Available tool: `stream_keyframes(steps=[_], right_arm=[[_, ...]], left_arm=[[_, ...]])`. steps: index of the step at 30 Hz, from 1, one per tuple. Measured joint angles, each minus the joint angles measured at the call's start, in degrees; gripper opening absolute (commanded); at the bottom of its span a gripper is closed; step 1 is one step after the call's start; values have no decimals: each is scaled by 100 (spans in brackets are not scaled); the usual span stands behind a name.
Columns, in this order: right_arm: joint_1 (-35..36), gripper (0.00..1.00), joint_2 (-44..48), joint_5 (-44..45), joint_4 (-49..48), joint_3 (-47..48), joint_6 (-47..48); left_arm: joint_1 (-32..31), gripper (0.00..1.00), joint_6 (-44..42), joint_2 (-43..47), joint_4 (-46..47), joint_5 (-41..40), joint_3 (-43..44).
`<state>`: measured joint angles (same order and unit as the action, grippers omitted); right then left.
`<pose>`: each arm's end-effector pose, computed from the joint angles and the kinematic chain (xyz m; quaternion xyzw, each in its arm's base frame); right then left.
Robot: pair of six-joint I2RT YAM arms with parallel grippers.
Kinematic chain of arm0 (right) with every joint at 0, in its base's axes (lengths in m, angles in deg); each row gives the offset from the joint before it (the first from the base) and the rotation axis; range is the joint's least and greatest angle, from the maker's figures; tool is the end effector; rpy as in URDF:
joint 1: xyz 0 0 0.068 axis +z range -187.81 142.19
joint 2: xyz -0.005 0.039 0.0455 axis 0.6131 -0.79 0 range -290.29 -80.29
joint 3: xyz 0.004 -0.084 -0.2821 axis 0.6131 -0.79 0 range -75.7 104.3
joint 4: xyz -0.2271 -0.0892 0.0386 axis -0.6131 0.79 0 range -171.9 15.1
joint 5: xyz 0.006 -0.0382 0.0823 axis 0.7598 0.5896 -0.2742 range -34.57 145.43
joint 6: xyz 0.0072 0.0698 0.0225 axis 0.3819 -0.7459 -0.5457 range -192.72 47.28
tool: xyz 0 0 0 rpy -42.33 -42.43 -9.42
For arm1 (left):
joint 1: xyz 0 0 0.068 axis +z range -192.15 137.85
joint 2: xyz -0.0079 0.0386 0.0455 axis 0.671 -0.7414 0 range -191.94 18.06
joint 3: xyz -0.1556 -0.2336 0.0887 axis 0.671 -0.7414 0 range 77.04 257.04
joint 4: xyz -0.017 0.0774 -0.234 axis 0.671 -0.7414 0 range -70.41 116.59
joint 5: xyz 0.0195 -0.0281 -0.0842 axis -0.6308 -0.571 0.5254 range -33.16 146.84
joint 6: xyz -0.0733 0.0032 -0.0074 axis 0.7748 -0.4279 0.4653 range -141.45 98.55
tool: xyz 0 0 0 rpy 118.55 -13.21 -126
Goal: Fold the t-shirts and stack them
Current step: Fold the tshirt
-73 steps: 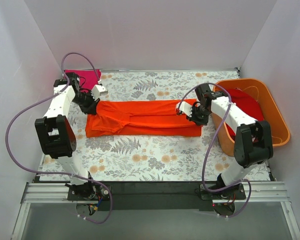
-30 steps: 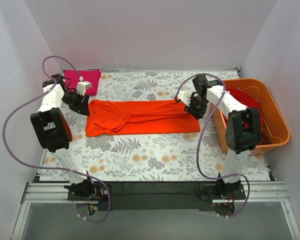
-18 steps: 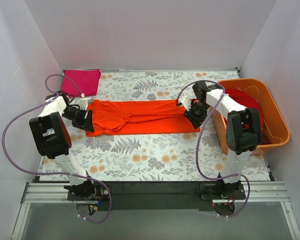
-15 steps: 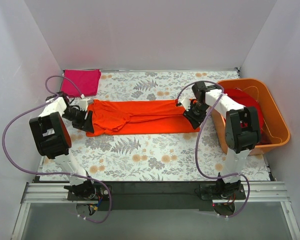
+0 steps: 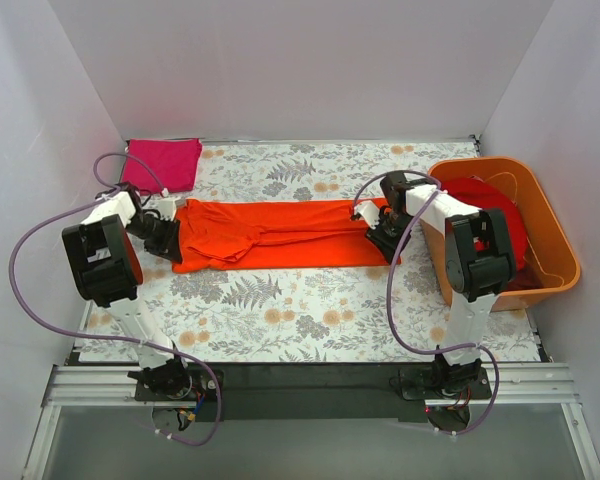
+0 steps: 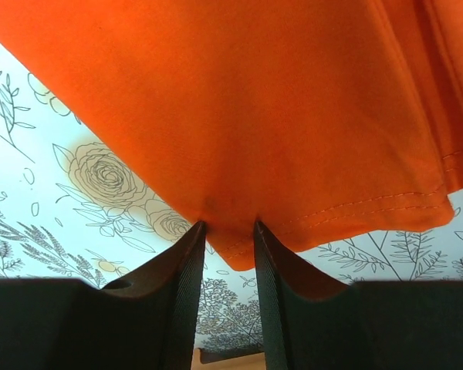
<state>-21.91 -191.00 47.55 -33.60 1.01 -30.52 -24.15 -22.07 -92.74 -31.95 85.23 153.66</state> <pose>0.3470 0.1077 0.1688 -0.4874 0.8679 0.0515 0.0808 0.3316 0.0769 0.1737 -0.1522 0.9572 -0.2456 0.0169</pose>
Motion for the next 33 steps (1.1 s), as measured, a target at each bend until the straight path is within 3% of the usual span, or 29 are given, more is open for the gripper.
stream_keyframes(steps=[3, 9, 14, 15, 16, 19, 26, 33], right_arm=[[20, 38, 39, 149, -70, -61, 46], [61, 37, 295, 595, -387, -448, 369], [72, 37, 501, 789, -531, -732, 638], [74, 38, 529, 807, -531, -772, 684], [83, 38, 553, 817, -525, -800, 728], [151, 39, 581, 780, -422, -817, 763], [247, 40, 710, -188, 216, -87, 417], [638, 42, 879, -1672, -66, 1021, -796]], left_arm=[[0, 0, -39, -35, -109, -144, 177], [-2, 0, -52, -7, -544, -398, 474], [-20, 0, -11, 216, -555, -551, -120], [-20, 2, 28, 238, -555, -562, -238], [-20, 13, 92, 238, -553, -560, -315], [-15, 24, 289, 236, -455, -551, -372], [-9, 33, 415, 466, -446, -33, 15], [-116, 40, 807, 1187, -413, 581, 306]])
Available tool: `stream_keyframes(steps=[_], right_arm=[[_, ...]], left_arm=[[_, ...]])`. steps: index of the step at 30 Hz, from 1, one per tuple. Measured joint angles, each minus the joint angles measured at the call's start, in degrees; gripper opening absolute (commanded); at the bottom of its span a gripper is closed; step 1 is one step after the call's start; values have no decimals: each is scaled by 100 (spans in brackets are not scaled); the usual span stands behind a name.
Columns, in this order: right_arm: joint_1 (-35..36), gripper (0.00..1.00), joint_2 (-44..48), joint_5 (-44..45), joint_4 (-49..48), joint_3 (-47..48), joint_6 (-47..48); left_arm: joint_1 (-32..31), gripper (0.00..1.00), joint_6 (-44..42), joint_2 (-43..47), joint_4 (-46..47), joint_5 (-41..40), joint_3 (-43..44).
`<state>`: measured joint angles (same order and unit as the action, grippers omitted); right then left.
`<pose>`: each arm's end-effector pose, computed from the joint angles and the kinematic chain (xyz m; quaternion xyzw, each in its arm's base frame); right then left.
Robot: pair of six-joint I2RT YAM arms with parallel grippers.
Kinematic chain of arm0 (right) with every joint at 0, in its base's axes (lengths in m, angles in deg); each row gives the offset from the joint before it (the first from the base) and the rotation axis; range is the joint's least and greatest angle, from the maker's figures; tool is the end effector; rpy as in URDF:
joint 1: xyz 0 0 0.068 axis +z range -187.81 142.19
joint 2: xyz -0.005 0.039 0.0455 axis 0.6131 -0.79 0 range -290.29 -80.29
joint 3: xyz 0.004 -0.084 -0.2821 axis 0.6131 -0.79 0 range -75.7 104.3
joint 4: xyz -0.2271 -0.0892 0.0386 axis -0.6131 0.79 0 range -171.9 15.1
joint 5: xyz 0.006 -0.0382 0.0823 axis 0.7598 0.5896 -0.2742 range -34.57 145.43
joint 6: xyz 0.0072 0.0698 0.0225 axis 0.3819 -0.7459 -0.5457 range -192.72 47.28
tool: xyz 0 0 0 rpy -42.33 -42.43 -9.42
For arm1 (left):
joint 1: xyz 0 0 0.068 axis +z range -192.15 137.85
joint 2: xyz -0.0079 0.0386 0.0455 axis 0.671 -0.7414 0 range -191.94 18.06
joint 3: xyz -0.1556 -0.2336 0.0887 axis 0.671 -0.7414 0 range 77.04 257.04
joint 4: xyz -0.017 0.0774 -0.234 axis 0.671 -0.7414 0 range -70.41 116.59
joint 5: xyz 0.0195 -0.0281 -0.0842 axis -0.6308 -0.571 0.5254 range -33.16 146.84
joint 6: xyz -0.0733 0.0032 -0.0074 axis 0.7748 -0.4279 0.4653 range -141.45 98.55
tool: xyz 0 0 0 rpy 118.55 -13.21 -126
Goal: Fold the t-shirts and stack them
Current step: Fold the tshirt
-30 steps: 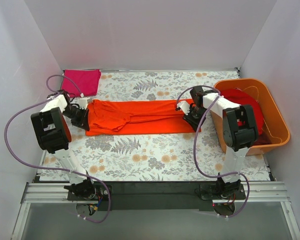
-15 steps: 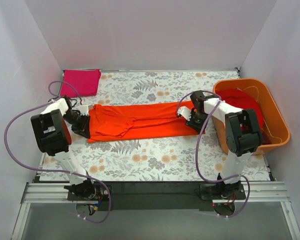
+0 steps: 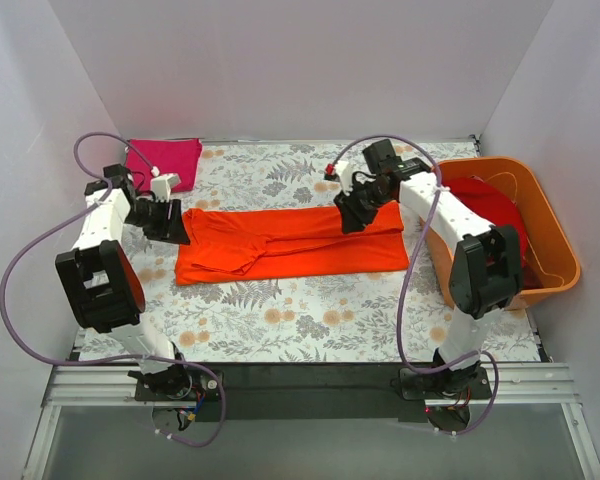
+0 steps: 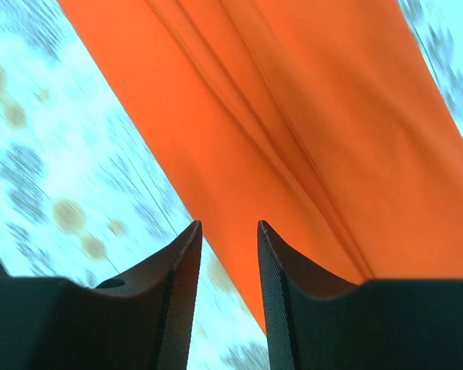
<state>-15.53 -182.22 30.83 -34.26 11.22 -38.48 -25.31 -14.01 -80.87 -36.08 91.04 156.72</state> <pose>0.3384 0.1664 0.2766 -0.4939 0.8123 0.1818 0.2512 0.3149 0.0591 0.2535 -0.1803 0.9365 -0.2867 0.0911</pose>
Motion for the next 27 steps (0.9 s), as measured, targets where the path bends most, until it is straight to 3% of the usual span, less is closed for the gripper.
stream_keyframes(steps=[8, 14, 25, 27], right_arm=[[1342, 44, -1252, -518, -1281, 599, -2179], [2197, 53, -1912, -651, -2140, 643, -3644], [2636, 56, -2420, -828, -3268, 857, -5171], [2640, 66, -2516, -852, -3366, 859, -5346]], left_arm=[[-398, 48, 1073, 120, 457, -46, -1038], [-385, 49, 1716, 79, 800, -339, -1172], [-431, 49, 2203, -492, 1231, -603, -1182], [-433, 49, 2243, -507, 1252, -640, -1182]])
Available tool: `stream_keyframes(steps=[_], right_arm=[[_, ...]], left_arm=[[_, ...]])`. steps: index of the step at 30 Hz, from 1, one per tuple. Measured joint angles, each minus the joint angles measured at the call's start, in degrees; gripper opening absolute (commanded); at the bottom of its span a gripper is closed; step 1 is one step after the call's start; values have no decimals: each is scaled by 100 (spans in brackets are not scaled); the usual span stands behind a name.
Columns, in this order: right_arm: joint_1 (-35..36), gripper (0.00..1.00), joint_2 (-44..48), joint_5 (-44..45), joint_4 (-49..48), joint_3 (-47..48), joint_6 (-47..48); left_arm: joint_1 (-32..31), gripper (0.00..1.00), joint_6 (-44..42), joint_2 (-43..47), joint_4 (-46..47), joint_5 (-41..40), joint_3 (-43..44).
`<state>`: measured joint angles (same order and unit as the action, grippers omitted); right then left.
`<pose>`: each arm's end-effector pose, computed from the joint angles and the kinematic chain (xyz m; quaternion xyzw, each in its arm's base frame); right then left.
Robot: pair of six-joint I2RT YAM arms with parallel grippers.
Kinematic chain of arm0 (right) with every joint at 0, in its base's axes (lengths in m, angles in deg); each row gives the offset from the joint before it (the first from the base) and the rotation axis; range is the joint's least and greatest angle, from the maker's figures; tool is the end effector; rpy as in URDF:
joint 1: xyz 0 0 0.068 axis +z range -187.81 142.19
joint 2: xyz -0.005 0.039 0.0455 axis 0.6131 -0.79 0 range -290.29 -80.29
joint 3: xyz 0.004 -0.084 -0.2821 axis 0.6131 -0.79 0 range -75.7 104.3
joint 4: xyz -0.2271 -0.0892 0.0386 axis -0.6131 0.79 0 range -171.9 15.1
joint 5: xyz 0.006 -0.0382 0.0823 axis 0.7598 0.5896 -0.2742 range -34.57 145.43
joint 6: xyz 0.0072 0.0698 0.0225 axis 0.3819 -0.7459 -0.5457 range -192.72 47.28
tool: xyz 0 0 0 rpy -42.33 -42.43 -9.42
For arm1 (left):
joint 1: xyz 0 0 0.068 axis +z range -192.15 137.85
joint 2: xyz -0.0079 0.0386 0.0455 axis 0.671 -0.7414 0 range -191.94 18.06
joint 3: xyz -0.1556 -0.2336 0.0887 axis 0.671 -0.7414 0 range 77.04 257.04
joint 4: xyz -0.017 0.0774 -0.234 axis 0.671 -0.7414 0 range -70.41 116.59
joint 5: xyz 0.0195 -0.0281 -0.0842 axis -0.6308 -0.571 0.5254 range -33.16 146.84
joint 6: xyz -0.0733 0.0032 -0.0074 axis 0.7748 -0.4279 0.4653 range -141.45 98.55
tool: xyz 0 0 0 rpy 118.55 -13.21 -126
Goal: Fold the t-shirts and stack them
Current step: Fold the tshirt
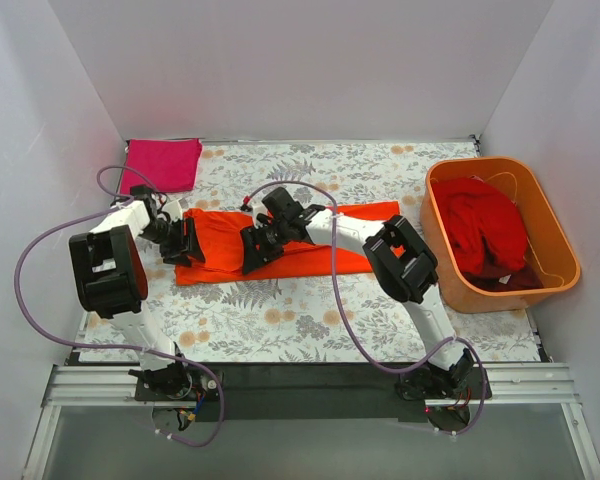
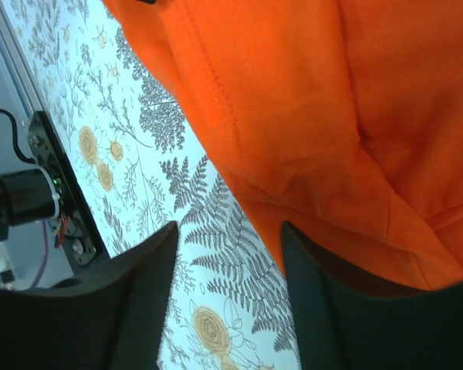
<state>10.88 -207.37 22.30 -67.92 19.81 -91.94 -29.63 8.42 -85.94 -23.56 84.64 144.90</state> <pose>0.3098 0.4035 0.1831 -0.3300 0.8307 0.4214 0.1533 0.3170 0.0409 0.1761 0.3435 -0.9074 0.2420 0.0052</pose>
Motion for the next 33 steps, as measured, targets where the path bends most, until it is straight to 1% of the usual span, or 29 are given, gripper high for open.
stream_keyframes(steps=[4, 6, 12, 16, 19, 21, 22, 23, 24, 25, 26, 27, 29, 33], right_arm=[[-2, 66, -175, -33, -109, 0, -275], [-2, 64, -236, -61, -175, 0, -413], [-28, 62, -372, -258, -472, 0, -927], [-28, 59, -415, -380, -695, -4, -1370], [-28, 50, -428, -463, -944, -98, -1803], [-28, 40, -439, -501, -1117, -227, -2076], [-28, 34, -450, -520, -1185, -291, -2214], [-28, 23, -466, -531, -1252, -356, -2321], [-28, 17, -470, -551, -1300, -431, -2422], [-37, 11, -472, -575, -1322, -498, -2511], [-57, 4, -474, -592, -1355, -551, -2577], [-70, 1, -476, -612, -1386, -590, -2640], [-101, 1, -476, -649, -1423, -621, -2723], [-234, 1, -476, -728, -1582, -616, -2736]], left_arm=[[-28, 49, 81, -28, 70, -26, 2], [-39, 49, 120, -52, 98, -37, 2], [-109, 49, 210, -59, 136, -42, 2], [-140, 49, 238, -59, 138, -46, 2], [-144, 46, 273, -59, 136, -46, 2], [-144, 42, 304, -59, 136, -46, 2], [-144, 35, 315, -59, 131, -44, 2], [-144, 31, 334, -59, 125, -44, 2], [-144, 27, 343, -59, 114, -42, 4], [-144, 20, 341, -61, 76, -39, 26], [-144, 17, 348, -66, 39, -37, 57], [-144, 15, 332, -70, 0, -31, 105], [-144, 11, 315, -81, -98, 2, 243], [-144, 9, 306, -212, -256, 125, 686]])
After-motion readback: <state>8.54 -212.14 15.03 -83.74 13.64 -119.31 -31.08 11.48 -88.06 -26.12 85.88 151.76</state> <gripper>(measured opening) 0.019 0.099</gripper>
